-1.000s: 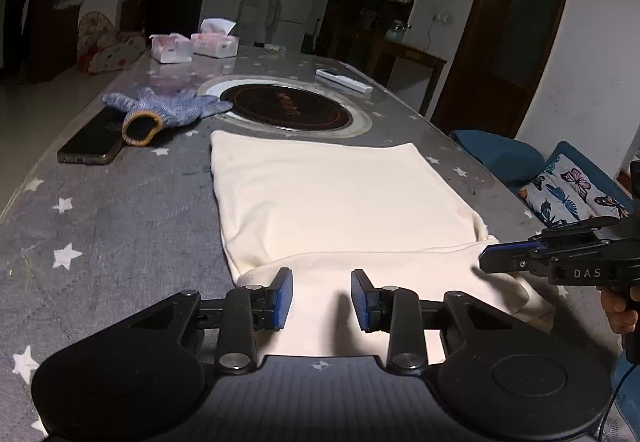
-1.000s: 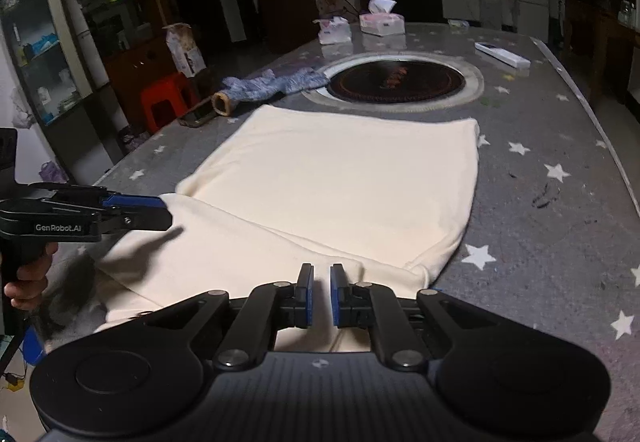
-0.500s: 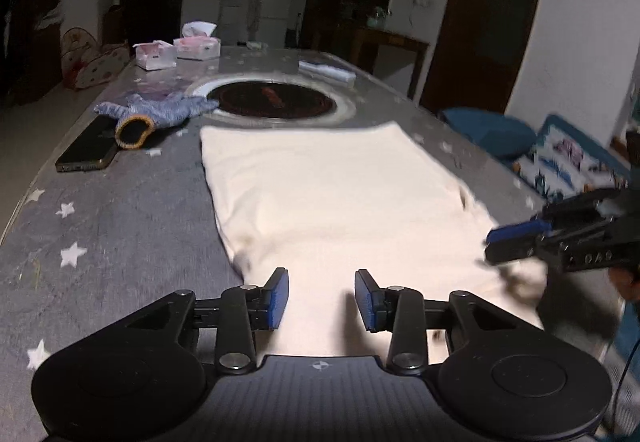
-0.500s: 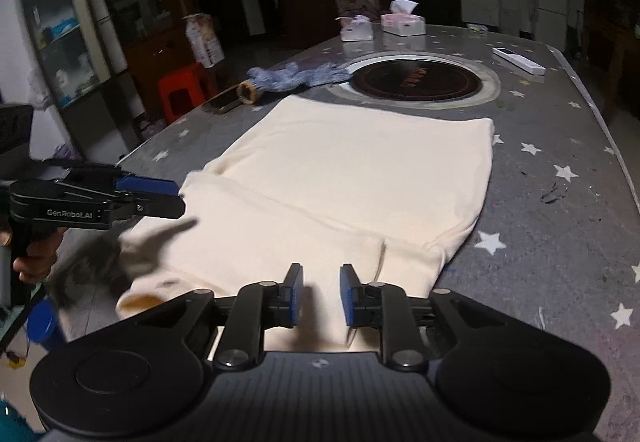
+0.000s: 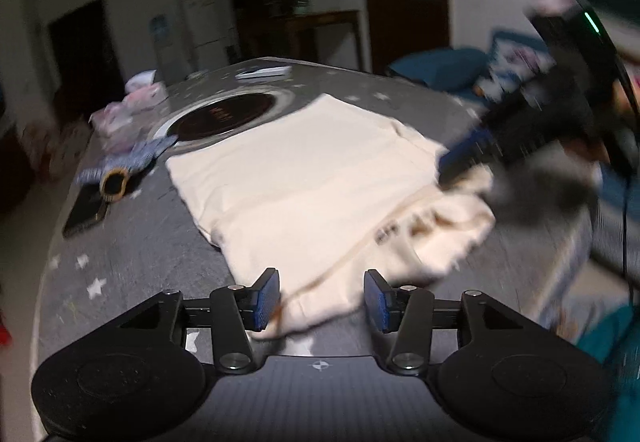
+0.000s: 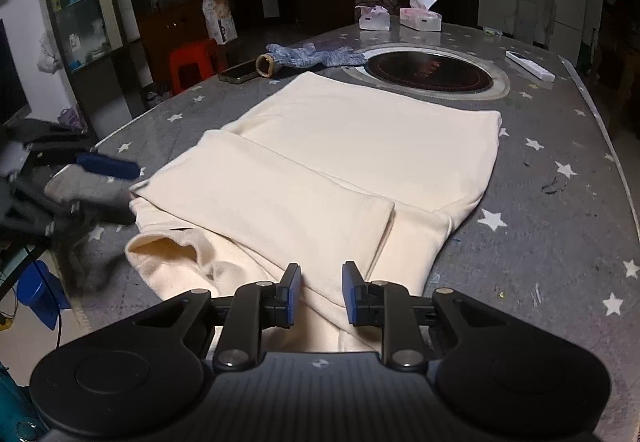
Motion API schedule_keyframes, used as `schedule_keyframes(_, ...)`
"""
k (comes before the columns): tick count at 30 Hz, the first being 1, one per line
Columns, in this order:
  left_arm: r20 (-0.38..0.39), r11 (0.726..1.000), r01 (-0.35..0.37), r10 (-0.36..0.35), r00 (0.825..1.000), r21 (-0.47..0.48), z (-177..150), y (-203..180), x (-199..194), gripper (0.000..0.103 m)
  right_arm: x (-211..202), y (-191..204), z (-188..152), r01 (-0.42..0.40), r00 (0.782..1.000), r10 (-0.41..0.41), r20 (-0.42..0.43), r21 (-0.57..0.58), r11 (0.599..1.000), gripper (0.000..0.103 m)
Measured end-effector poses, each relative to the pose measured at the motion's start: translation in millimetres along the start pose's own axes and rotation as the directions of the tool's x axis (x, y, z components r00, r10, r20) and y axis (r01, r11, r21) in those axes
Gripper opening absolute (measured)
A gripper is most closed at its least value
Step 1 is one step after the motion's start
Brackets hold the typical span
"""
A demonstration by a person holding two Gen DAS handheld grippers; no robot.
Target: Fold clothes
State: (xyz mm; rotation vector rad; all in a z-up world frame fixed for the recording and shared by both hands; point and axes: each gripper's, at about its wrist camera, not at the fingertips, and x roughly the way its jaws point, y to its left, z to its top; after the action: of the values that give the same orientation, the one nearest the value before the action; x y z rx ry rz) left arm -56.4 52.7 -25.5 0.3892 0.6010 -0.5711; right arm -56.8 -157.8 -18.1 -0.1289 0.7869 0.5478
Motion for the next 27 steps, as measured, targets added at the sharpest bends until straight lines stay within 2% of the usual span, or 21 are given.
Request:
schedule_keyframes(4, 0.005, 0.986, -0.013, 0.012, 1.000, 0.169, -5.1, -25.0, -1.4, 0.052, -10.5, 3.4, 1.1, 0.009, 1.000, -0.008, 0.003, -0.044, 0.999, 0.030)
schedule_keyframes(6, 0.011, 0.975, -0.012, 0.009, 1.000, 0.224, -7.2, -34.1, 2.3, 0.052, -15.9, 5.7, -0.1, 0.018, 1.000, -0.019, -0.005, -0.080, 0.997, 0.032)
schedule_keyframes(13, 0.056, 0.950, -0.016, -0.002, 0.998, 0.311, -6.2, -51.7, 19.9, 0.052, -29.5, 14.4, -13.5, 0.053, 0.997, -0.063, -0.038, -0.214, 0.975, 0.046)
schedule_keyframes(16, 0.071, 0.947, -0.006, -0.018, 0.997, 0.322, -5.0, -52.8, 23.9, 0.048, -33.4, 19.2, -19.6, 0.061, 0.996, -0.076, -0.044, -0.273, 0.960, 0.051)
schedule_keyframes(18, 0.080, 0.949, 0.001, -0.027, 0.996, 0.314, -2.8, -51.5, 25.7, 0.029, -34.2, 23.3, -24.3, 0.065, 0.996, -0.083, -0.043, -0.326, 0.943, 0.052)
schedule_keyframes(21, 0.090, 0.961, 0.013, -0.039, 0.995, 0.276, 2.6, -46.2, 26.9, 0.015, -33.1, 32.2, -30.9, 0.066, 0.996, -0.086, -0.035, -0.392, 0.917, 0.056)
schedule_keyframes(24, 0.107, 0.977, 0.023, -0.047, 0.993, 0.212, 11.6, -35.6, 25.6, 0.011, -31.3, 39.8, -35.3, 0.066, 0.996, -0.082, -0.017, -0.444, 0.893, 0.056)
schedule_keyframes(27, 0.117, 0.989, 0.041, -0.058, 0.991, 0.142, 21.3, -23.1, 26.2, 0.010, -28.1, 46.5, -37.4, 0.072, 0.997, -0.077, 0.011, -0.495, 0.866, 0.062)
